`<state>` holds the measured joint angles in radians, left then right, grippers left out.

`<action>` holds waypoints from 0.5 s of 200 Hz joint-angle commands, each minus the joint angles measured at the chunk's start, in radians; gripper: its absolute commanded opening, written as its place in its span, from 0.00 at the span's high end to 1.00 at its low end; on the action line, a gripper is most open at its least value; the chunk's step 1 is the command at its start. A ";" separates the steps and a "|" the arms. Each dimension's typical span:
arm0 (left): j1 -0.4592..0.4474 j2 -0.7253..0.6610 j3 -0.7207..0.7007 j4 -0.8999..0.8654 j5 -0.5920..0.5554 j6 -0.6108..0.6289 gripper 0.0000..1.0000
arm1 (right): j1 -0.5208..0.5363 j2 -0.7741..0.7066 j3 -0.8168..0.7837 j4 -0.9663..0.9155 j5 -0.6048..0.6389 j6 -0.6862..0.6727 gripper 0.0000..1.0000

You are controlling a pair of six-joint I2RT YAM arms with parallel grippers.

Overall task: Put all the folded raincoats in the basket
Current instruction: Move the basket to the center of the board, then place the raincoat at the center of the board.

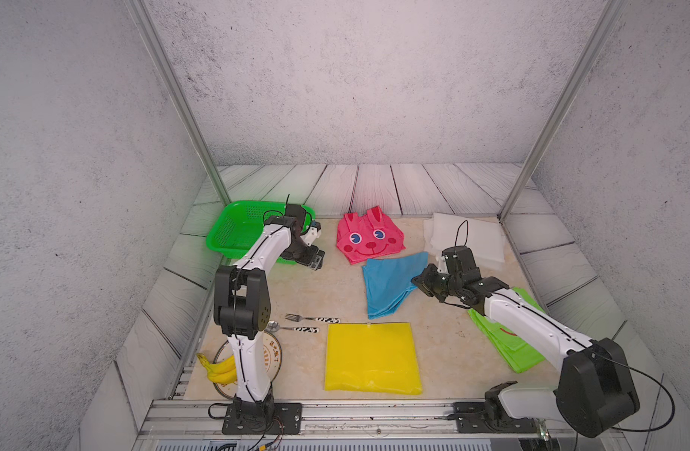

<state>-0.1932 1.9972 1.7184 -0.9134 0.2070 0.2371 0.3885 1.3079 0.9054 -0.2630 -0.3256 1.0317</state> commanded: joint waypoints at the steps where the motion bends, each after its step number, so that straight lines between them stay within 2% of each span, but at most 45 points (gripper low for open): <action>1: -0.009 -0.015 0.041 -0.043 0.039 0.022 0.11 | -0.006 -0.050 0.036 -0.098 0.036 -0.045 1.00; 20: -0.012 -0.027 0.083 -0.072 0.029 0.037 0.10 | -0.010 -0.084 0.043 -0.121 0.048 -0.053 1.00; 31: -0.011 -0.040 0.109 -0.071 -0.012 0.045 0.08 | -0.011 -0.101 0.044 -0.127 0.054 -0.054 1.00; 42: -0.011 -0.055 0.126 -0.052 -0.057 0.049 0.01 | -0.011 -0.115 0.047 -0.135 0.056 -0.055 1.00; 59: -0.009 -0.065 0.115 0.021 -0.120 0.066 0.00 | -0.011 -0.134 0.054 -0.148 0.055 -0.056 1.00; 78: -0.008 -0.018 0.131 0.078 -0.190 0.095 0.00 | -0.011 -0.157 0.065 -0.163 0.069 -0.058 1.00; 100: -0.006 0.080 0.207 0.058 -0.234 0.104 0.00 | -0.013 -0.181 0.078 -0.192 0.106 -0.070 1.00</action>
<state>-0.1993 1.9846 1.8603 -0.8757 0.0639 0.3099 0.3820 1.1713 0.9382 -0.4202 -0.2745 0.9897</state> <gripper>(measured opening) 0.995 0.045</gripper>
